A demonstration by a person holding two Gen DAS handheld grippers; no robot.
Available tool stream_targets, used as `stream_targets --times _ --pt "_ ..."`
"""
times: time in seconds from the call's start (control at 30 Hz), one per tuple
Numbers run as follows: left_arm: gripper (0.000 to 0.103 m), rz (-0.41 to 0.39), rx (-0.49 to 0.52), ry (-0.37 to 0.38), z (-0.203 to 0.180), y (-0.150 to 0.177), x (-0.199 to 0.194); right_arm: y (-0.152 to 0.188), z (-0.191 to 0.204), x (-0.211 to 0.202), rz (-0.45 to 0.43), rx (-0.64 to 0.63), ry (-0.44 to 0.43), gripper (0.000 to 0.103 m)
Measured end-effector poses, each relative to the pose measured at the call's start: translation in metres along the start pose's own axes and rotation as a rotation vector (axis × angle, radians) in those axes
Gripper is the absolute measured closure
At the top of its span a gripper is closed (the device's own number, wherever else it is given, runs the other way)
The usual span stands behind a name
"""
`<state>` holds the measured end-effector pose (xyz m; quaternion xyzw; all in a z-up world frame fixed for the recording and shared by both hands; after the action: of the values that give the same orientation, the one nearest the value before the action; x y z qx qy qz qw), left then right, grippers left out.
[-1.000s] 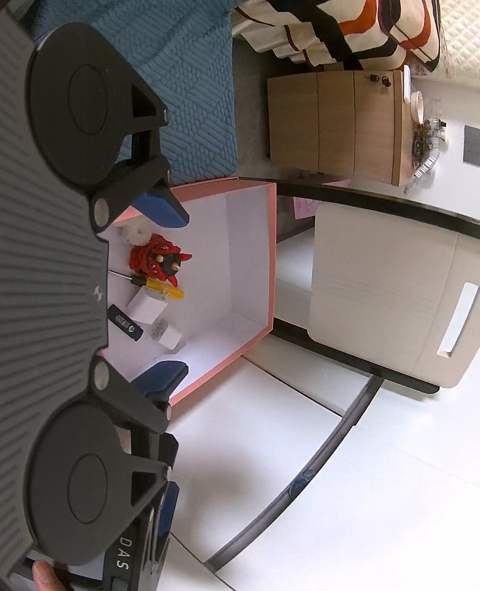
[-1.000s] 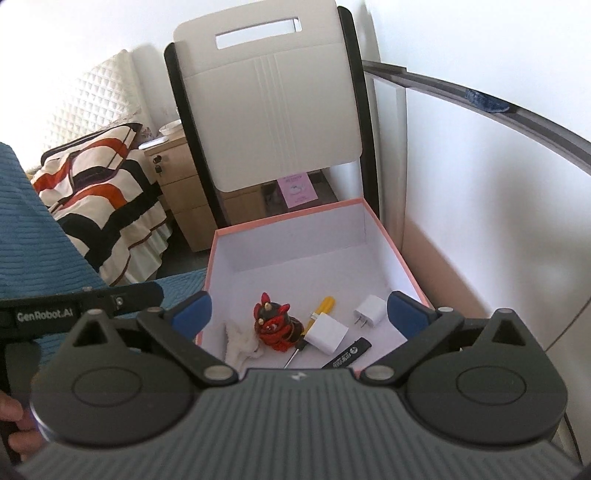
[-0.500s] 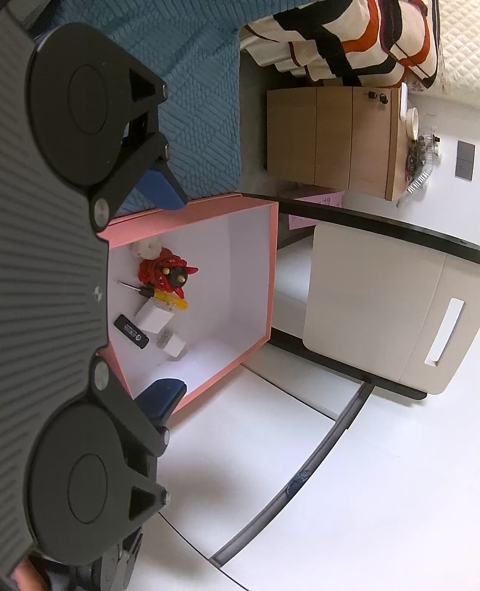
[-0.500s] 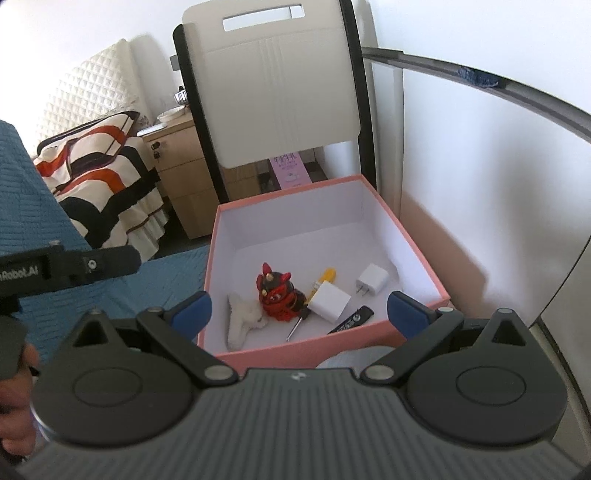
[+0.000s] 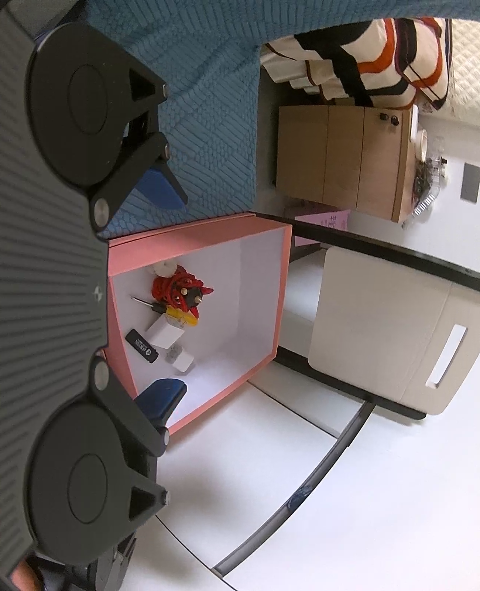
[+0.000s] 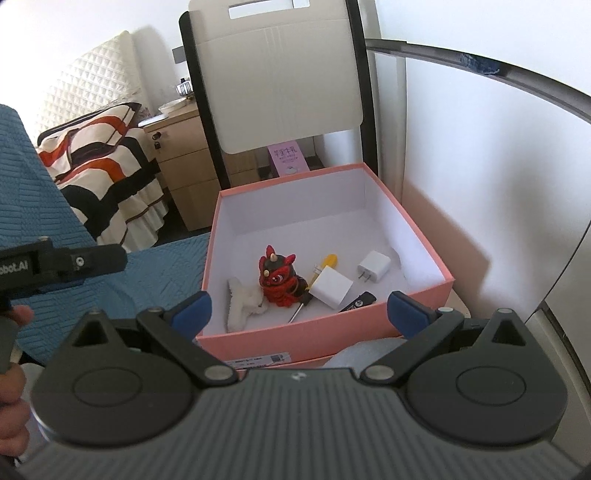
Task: Organize rigid objects
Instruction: 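Withdraw both open tools back from the box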
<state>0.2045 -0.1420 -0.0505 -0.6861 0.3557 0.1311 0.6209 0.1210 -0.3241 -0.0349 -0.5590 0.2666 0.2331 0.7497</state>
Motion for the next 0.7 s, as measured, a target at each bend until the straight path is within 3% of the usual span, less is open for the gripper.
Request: stream_targets --times 0.7 --pt "0.003 -0.007 -0.009 -0.040 0.012 0.005 -0.009 0.010 0.006 0.003 0.027 -0.010 -0.004 0.000"
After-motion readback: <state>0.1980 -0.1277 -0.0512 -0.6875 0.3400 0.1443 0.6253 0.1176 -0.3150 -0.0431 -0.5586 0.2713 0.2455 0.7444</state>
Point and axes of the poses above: each gripper's, at about its wrist camera, not at the fingertips, and x roughly the way its jaws point, z to its left, y to its underside, the point moved 10 cm from there along x, roughly the way its jaws point, and after that the axes turned 10 degrees about x, right-handed, at the moved point
